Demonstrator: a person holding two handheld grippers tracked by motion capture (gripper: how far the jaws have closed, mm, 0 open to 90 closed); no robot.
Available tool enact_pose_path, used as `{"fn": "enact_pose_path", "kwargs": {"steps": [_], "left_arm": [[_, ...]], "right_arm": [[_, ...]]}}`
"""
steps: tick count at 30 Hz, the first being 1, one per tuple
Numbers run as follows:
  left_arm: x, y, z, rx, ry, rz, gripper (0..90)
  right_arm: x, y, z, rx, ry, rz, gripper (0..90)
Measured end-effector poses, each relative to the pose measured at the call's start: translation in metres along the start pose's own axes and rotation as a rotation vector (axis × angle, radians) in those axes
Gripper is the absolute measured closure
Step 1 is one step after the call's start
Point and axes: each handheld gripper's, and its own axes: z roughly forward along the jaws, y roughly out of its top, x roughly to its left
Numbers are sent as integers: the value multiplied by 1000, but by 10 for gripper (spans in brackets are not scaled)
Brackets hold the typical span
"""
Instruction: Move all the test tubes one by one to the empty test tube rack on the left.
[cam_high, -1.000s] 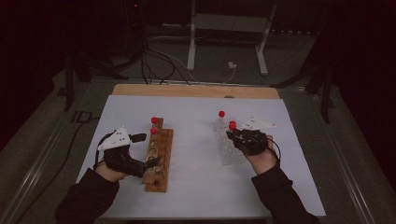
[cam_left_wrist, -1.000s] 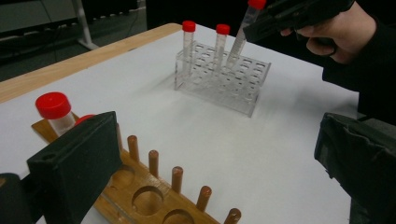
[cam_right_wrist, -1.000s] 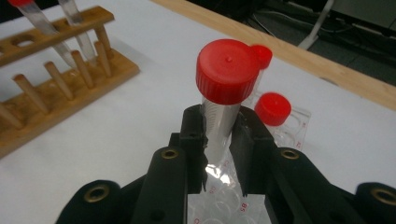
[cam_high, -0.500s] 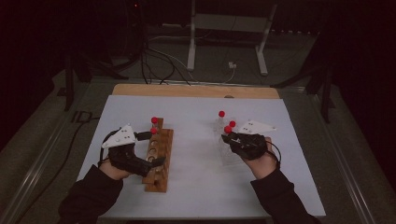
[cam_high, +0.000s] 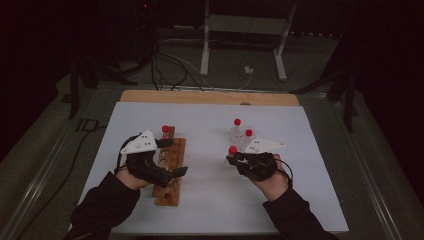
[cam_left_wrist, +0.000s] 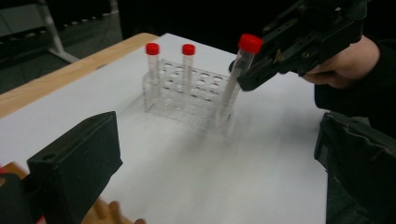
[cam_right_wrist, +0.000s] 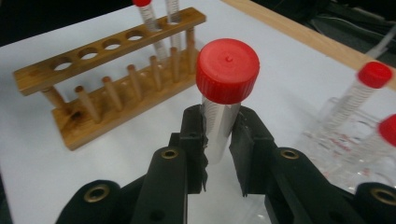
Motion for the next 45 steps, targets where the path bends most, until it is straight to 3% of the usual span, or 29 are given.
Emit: {"fn": "enact_pose_path", "kwargs": {"steps": [12, 18, 31, 45], "left_arm": [[-17, 10, 29, 46, -72, 51, 20], [-22, 12, 38, 52, -97, 63, 79], [-28, 13, 53, 80, -119, 98, 342], [-33, 12, 66, 109, -127, 137, 632]], "right_arm": [[22, -4, 13, 32, 89, -29, 756], [30, -3, 15, 41, 114, -43, 756], [42, -3, 20, 50, 154, -63, 756], [45, -2, 19, 48, 165, -73, 755]]}}
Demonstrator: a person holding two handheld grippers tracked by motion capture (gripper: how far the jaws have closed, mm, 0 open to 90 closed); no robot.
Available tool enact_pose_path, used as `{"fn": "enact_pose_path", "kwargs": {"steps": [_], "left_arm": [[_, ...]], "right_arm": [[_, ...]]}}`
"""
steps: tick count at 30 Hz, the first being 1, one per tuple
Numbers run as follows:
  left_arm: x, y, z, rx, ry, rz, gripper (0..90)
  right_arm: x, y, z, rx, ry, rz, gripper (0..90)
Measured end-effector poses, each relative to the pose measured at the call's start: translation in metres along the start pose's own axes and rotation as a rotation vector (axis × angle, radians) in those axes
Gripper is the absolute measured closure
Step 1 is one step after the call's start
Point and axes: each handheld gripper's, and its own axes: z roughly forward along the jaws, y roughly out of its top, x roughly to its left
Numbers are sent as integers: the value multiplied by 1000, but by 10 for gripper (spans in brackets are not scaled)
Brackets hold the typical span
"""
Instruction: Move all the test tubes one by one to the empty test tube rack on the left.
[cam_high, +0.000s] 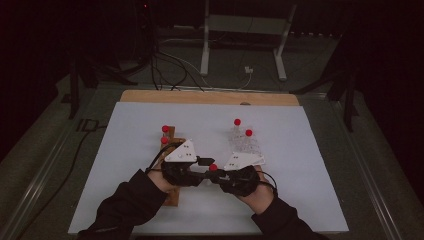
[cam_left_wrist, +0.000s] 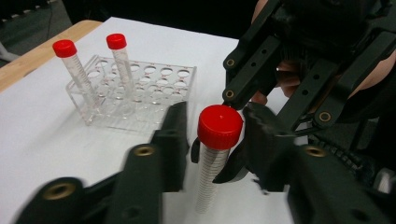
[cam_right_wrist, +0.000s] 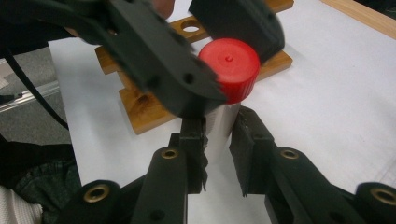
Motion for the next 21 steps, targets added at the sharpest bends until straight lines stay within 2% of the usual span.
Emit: {"fn": "enact_pose_path", "kwargs": {"steps": [5, 16, 21], "left_arm": [[-1, 0, 1, 7, 3, 11, 701], [1, 4, -2, -12, 15, 16, 717], [4, 5, -9, -19, 39, 16, 718]], "right_arm": [[0, 0, -1, 1, -5, 1, 755], [-2, 1, -4, -22, -4, 14, 747], [-4, 2, -9, -41, -17, 15, 627]]}}
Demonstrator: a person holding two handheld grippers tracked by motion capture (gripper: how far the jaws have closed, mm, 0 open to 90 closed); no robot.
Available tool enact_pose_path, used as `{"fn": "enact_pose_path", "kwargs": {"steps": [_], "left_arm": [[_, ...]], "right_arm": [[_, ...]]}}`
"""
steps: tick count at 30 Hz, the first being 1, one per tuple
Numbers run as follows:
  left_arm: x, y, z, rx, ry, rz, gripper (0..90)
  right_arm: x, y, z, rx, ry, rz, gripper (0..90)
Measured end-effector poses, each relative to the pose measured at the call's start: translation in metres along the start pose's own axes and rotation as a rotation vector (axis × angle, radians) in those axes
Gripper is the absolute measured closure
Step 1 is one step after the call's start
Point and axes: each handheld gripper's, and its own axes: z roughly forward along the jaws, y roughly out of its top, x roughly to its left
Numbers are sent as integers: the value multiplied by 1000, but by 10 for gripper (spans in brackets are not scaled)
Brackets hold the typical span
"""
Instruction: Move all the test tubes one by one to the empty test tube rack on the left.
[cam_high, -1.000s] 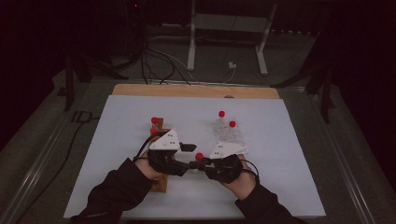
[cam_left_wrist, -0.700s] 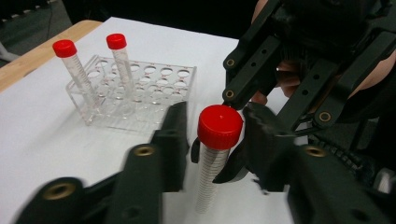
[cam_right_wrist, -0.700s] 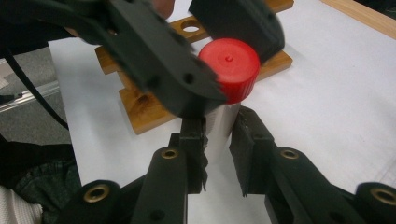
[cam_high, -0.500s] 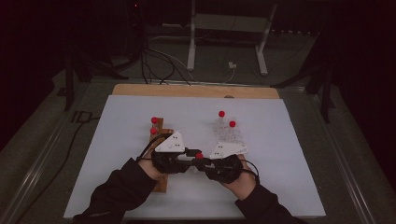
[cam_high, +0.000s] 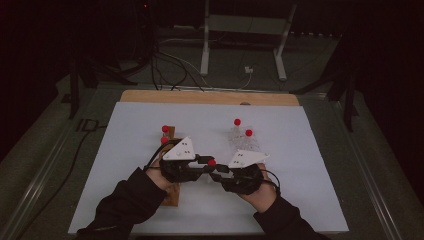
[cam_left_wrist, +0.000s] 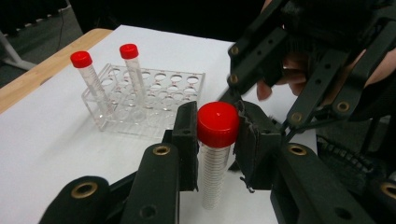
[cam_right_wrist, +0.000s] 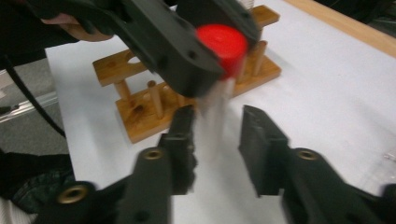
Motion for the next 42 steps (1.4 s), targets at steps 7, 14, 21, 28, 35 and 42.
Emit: {"fn": "enact_pose_path", "kwargs": {"steps": [7, 14, 21, 28, 35, 42], "left_arm": [[6, -1, -12, -23, 28, -6, 718], [11, 1, -27, -40, 68, -11, 719], [16, 3, -43, -54, 110, -19, 718], [22, 0, -60, -64, 161, -31, 718], [28, -4, -78, -80, 210, -53, 718], [32, -12, -95, -90, 263, -70, 718]], "right_arm": [[-7, 1, -11, -27, -44, 14, 469], [-13, 2, -17, -48, -84, 47, 277], [-19, 4, -23, -72, -114, 88, 87], [-25, 5, -28, -80, -138, 115, 22], [-30, 4, -32, -92, -126, 119, 0], [-31, 3, -33, -91, -127, 107, 0]]}}
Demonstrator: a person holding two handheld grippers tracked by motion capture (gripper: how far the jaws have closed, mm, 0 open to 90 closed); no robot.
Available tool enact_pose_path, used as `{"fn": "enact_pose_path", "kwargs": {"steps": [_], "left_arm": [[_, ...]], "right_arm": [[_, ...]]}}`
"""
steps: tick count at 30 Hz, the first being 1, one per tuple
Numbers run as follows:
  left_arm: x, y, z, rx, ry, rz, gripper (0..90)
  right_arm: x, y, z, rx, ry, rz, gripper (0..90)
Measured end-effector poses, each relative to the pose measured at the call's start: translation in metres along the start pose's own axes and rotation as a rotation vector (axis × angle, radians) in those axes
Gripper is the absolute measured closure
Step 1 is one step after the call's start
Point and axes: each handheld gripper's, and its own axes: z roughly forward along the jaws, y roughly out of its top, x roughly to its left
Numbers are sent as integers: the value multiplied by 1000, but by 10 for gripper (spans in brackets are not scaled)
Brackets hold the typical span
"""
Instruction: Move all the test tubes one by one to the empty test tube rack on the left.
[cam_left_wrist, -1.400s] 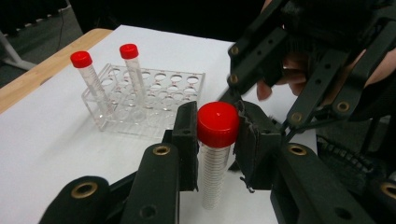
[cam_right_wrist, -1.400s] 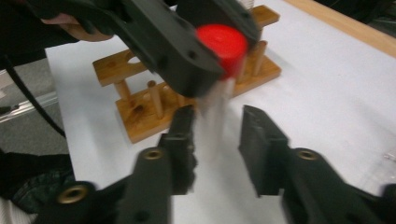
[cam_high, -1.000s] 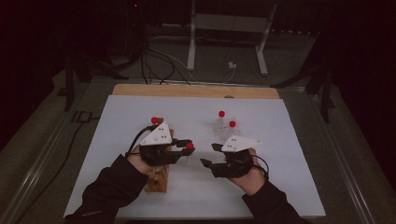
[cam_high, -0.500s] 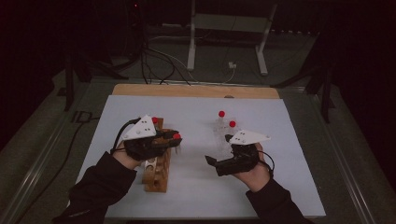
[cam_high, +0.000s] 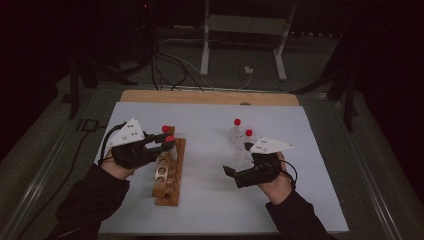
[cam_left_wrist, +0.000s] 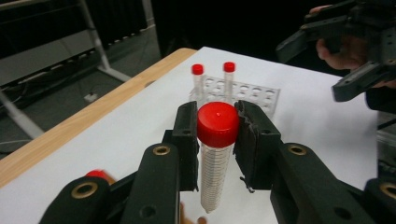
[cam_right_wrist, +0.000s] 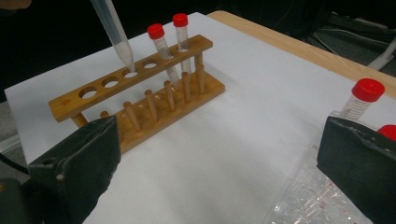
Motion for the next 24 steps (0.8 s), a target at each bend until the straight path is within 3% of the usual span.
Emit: {"fn": "enact_pose_path", "kwargs": {"steps": [10, 14, 24], "left_arm": [[18, -17, -10, -11, 72, -54, 718], [22, -23, -6, -13, 101, -64, 719], [28, -41, 9, 11, 129, -84, 719]], "right_arm": [[-1, 0, -1, -9, 2, -2, 0], [-1, 0, -2, -8, -2, -2, 0], [-2, 0, -3, -13, -2, 1, 0]]}}
